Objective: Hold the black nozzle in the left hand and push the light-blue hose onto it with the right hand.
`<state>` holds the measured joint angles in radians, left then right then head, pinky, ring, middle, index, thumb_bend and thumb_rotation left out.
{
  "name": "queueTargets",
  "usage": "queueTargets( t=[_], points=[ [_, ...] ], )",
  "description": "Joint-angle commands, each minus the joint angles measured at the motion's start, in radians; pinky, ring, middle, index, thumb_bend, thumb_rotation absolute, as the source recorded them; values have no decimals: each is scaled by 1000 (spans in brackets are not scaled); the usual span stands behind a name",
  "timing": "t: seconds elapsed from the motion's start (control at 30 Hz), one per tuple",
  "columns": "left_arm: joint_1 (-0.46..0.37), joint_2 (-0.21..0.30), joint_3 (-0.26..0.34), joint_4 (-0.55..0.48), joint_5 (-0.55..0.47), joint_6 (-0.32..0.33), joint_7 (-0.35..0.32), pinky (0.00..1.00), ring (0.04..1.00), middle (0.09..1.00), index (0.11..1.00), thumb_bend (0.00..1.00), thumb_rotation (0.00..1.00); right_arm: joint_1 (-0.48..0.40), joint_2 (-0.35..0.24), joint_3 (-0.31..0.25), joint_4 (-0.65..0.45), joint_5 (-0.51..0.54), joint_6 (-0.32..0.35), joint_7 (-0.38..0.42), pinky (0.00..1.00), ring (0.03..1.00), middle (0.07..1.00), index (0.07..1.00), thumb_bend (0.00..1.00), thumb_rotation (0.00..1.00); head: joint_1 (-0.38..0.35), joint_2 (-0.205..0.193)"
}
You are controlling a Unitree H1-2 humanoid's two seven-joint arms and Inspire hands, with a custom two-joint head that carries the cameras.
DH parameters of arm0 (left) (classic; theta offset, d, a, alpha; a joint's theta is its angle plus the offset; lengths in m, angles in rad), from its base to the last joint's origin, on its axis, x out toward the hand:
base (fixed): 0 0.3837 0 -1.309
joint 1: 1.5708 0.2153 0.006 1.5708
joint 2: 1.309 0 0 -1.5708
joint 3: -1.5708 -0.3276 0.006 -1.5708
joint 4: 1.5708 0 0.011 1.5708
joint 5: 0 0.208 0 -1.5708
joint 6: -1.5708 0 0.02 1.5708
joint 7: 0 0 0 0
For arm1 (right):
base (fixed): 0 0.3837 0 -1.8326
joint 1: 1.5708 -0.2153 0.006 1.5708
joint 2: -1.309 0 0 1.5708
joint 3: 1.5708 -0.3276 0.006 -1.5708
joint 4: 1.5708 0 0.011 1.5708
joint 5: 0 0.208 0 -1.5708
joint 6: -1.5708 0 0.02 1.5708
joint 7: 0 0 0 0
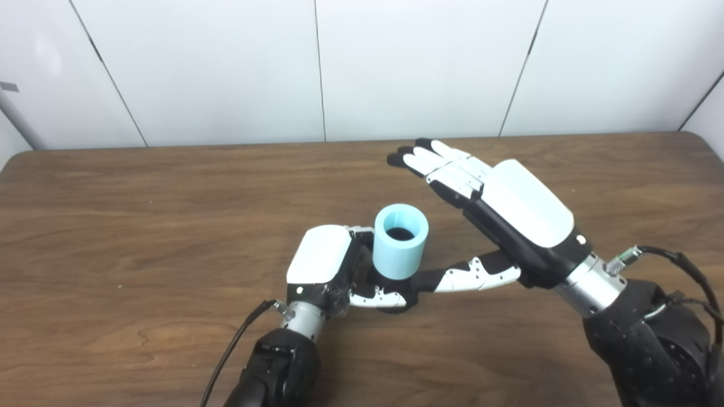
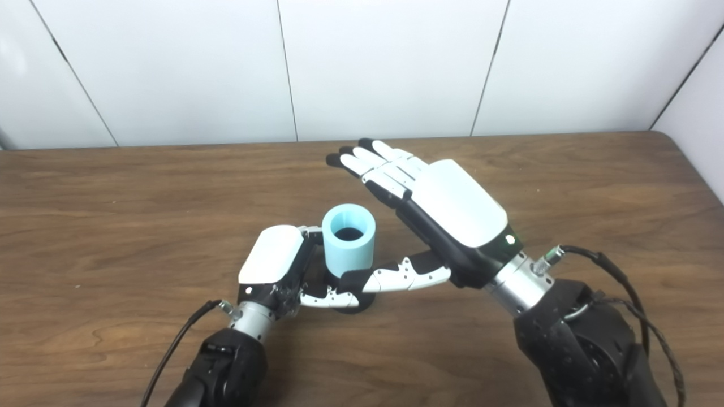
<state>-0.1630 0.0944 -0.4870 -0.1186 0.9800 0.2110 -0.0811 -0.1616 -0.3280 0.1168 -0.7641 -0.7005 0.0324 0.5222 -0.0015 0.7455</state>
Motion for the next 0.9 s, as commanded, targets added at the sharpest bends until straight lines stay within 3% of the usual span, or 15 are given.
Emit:
queueTargets(
  t=[0.0,0.17,0.3,0.63,0.87],
  points=[
    [-19,21,3,-5,21,-15,0,886,837,843,804,970,188,-16,4,-8,-13,-11,2,-8,933,962,942,938,581,1000,0,1],
    [-28,36,9,-19,28,-26,0,984,937,937,898,1000,263,-7,7,-5,-10,-24,5,-3,953,971,949,947,578,1000,1,-1],
    [-34,47,14,-33,33,-28,-5,1000,987,979,947,1000,332,-2,13,-4,-4,-25,4,-4,961,974,952,948,570,1000,1,-1],
    [-47,75,58,-90,60,-8,-70,1000,1000,1000,995,1000,468,10,24,-5,17,-40,-3,-11,962,977,951,945,579,1000,9,-3],
    [-41,106,149,-152,-10,-7,-107,1000,985,973,983,1000,479,49,32,-30,50,-18,10,-46,949,977,952,941,577,978,3,-4]
  ],
)
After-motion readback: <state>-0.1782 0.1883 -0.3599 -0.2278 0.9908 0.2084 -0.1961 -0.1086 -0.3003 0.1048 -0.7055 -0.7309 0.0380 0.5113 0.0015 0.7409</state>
